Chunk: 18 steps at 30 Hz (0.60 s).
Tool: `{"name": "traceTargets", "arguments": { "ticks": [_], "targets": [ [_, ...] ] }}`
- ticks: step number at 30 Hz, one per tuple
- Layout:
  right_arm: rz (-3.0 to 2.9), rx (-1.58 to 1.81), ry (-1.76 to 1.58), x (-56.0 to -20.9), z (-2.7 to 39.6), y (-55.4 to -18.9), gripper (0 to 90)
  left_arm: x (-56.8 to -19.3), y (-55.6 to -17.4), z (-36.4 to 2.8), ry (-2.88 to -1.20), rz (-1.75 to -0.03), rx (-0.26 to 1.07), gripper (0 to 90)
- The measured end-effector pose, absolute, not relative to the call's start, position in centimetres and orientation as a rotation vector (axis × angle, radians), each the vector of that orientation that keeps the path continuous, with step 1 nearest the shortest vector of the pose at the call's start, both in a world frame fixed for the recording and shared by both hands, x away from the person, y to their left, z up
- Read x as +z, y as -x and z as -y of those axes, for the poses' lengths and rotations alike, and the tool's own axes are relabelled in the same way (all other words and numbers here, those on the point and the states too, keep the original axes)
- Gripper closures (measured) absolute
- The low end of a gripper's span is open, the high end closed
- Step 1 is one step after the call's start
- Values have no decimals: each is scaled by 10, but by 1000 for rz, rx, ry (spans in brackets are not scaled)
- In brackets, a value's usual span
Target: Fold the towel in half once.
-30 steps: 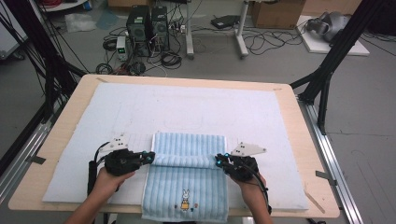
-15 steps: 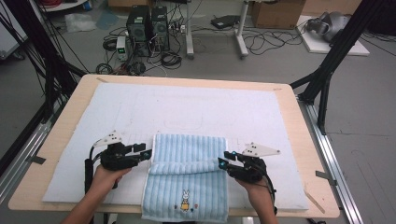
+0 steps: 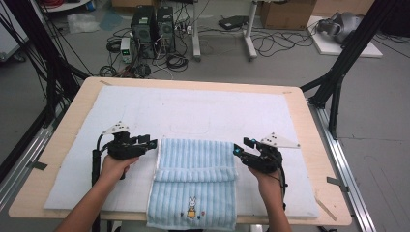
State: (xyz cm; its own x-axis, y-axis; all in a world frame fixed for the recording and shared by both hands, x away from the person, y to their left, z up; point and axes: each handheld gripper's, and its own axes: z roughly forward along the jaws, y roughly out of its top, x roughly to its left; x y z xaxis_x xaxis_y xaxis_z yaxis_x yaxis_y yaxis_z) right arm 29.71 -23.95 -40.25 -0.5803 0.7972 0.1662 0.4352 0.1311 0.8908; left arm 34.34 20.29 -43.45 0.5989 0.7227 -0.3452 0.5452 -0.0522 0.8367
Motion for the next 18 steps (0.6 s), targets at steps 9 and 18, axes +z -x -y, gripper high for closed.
{"name": "traceTargets", "arguments": {
  "ticks": [9,18],
  "targets": [
    [-2263,1185,-1343,-441,225,-330,432,-452,-364,-175,-1854,-1069,185,424],
    [-2301,1138,-1266,-449,213,-343,743,-449,-372,-166,-1991,-1016,257,838]
  ]
}}
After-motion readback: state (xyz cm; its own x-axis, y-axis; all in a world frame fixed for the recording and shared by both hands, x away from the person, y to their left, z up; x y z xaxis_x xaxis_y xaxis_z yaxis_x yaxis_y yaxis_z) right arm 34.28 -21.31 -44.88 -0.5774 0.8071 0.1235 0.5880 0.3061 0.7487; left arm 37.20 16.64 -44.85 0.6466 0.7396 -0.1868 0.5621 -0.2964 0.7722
